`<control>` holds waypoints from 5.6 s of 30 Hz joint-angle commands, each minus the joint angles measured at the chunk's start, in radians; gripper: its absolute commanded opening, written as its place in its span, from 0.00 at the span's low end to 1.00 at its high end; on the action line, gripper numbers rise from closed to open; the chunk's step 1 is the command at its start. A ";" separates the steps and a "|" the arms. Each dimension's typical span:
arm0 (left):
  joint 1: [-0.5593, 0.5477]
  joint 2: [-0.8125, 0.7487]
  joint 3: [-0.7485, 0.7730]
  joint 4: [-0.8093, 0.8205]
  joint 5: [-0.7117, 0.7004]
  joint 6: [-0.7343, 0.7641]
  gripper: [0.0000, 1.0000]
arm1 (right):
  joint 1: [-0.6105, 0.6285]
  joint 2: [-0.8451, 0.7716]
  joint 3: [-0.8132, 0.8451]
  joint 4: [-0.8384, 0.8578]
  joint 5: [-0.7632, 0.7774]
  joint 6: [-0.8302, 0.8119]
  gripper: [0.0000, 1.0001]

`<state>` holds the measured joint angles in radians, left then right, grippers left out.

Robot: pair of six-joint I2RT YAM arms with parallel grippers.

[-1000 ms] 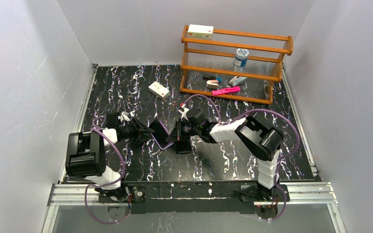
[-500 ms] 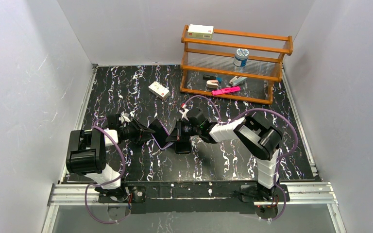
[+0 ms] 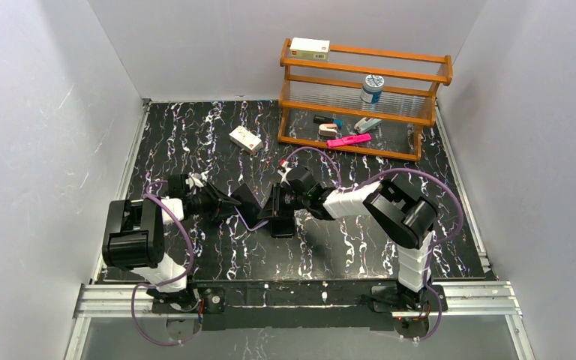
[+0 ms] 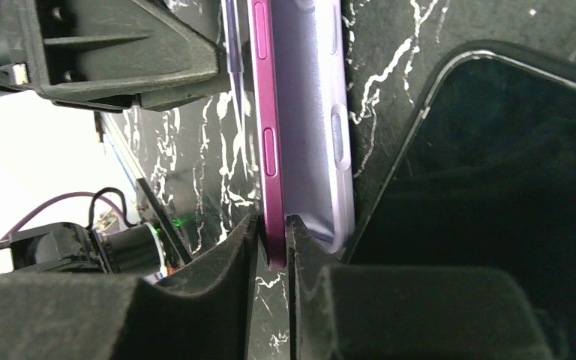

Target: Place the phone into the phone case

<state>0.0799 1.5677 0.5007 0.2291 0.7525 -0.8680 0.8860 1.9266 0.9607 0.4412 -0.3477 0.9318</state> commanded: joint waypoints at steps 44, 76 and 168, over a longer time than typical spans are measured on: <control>-0.032 0.010 0.104 -0.277 -0.072 0.177 0.34 | -0.007 0.075 0.303 -0.392 0.070 -0.289 0.21; -0.048 -0.084 0.196 -0.493 -0.265 0.280 0.41 | -0.001 0.014 0.270 -0.348 0.063 -0.251 0.32; -0.037 -0.194 0.119 -0.297 0.076 0.122 0.67 | -0.119 -0.089 0.087 0.168 -0.191 0.101 0.01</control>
<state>0.0475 1.4960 0.5995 -0.0727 0.7563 -0.7208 0.8162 1.9804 1.0641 0.4873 -0.5106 1.0153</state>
